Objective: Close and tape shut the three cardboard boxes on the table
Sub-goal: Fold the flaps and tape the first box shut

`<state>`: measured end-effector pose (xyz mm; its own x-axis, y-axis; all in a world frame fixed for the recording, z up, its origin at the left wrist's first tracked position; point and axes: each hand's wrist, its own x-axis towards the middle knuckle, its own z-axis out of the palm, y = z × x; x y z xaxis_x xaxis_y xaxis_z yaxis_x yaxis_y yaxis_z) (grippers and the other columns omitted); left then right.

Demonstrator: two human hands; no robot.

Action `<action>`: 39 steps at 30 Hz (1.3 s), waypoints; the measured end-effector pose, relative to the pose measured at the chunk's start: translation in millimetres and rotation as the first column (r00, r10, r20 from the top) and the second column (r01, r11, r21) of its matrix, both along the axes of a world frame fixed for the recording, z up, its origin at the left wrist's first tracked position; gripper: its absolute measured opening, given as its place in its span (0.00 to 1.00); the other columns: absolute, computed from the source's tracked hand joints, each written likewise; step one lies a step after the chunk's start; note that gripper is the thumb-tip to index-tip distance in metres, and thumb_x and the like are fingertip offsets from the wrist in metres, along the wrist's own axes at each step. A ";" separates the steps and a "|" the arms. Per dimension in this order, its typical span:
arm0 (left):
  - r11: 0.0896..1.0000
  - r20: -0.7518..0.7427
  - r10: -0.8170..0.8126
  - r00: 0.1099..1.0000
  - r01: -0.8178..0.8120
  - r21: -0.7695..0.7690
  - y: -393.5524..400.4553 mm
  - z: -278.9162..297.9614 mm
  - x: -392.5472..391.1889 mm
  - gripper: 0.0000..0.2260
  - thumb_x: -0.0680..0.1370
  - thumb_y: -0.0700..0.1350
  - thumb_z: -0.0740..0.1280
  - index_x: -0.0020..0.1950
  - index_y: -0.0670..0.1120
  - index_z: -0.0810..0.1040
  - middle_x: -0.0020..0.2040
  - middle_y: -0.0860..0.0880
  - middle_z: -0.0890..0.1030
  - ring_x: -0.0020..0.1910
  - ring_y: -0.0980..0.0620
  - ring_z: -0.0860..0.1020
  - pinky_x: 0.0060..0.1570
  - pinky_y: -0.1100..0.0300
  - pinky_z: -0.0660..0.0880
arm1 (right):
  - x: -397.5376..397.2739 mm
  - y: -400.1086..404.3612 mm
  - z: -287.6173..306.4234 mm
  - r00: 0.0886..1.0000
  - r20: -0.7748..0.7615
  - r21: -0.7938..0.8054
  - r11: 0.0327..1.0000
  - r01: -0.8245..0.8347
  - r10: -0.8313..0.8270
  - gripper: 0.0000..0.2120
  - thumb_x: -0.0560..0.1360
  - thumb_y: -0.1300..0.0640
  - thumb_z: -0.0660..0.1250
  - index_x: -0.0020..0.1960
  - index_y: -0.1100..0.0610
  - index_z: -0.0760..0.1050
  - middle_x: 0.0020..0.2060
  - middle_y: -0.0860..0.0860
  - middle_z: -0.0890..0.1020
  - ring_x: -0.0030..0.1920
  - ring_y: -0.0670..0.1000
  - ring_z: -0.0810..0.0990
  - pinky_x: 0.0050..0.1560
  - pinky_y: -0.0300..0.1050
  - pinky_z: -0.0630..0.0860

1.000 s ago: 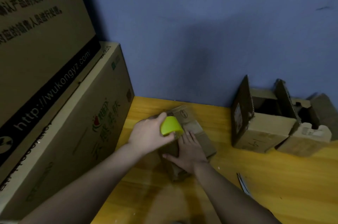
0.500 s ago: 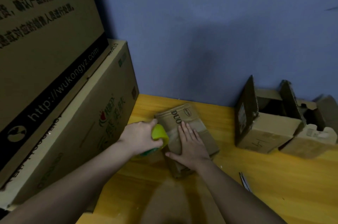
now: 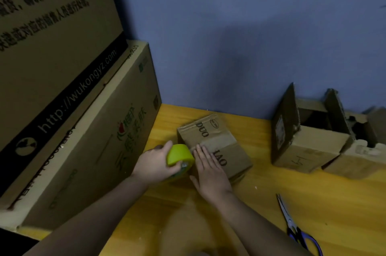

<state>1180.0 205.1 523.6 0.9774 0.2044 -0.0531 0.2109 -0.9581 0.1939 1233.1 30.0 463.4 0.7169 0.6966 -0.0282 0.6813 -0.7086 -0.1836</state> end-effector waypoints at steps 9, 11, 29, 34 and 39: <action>0.900 0.017 0.174 0.985 -0.152 -0.408 5.2 -9.2 -9.2 0.19 0.72 0.62 0.68 0.54 0.53 0.68 0.43 0.51 0.79 0.41 0.50 0.79 0.37 0.54 0.77 | -2.1 2.1 6.0 0.978 -0.079 -0.140 0.973 0.183 -0.195 0.36 0.82 0.47 0.52 0.73 0.53 0.28 0.70 0.50 0.27 0.73 0.53 0.27 0.74 0.56 0.33; 0.867 0.026 0.193 0.981 -0.158 -0.473 4.6 -3.2 -6.9 0.20 0.71 0.62 0.70 0.53 0.52 0.69 0.41 0.52 0.79 0.40 0.51 0.78 0.34 0.55 0.75 | 1.5 2.4 8.4 0.964 -0.084 -0.170 0.957 0.237 -0.253 0.36 0.82 0.43 0.51 0.74 0.52 0.28 0.72 0.50 0.28 0.74 0.56 0.29 0.73 0.59 0.33; 0.831 0.210 0.014 0.978 0.106 -0.547 -73.6 98.8 99.9 0.17 0.66 0.56 0.75 0.49 0.52 0.74 0.46 0.51 0.79 0.49 0.50 0.77 0.44 0.58 0.72 | 67.9 -68.0 44.1 0.869 -0.316 0.235 0.856 0.460 -0.380 0.28 0.82 0.49 0.57 0.78 0.54 0.54 0.76 0.52 0.62 0.73 0.54 0.64 0.69 0.47 0.65; 0.875 0.154 -0.092 0.984 0.154 -0.459 -109.5 106.6 133.6 0.20 0.64 0.59 0.73 0.52 0.52 0.78 0.53 0.49 0.82 0.55 0.47 0.77 0.53 0.54 0.75 | 78.6 -91.5 39.6 0.630 -0.723 0.324 0.667 0.671 -0.283 0.23 0.82 0.54 0.58 0.76 0.56 0.60 0.71 0.51 0.69 0.70 0.55 0.68 0.63 0.43 0.67; 0.898 0.097 -0.166 0.981 0.191 -0.396 -145.6 87.9 147.1 0.22 0.68 0.60 0.73 0.57 0.51 0.77 0.57 0.48 0.80 0.59 0.46 0.76 0.53 0.56 0.72 | 78.5 -108.4 30.1 0.610 -0.738 0.377 0.573 0.728 -0.290 0.11 0.82 0.63 0.56 0.63 0.60 0.70 0.58 0.52 0.74 0.62 0.53 0.71 0.48 0.36 0.67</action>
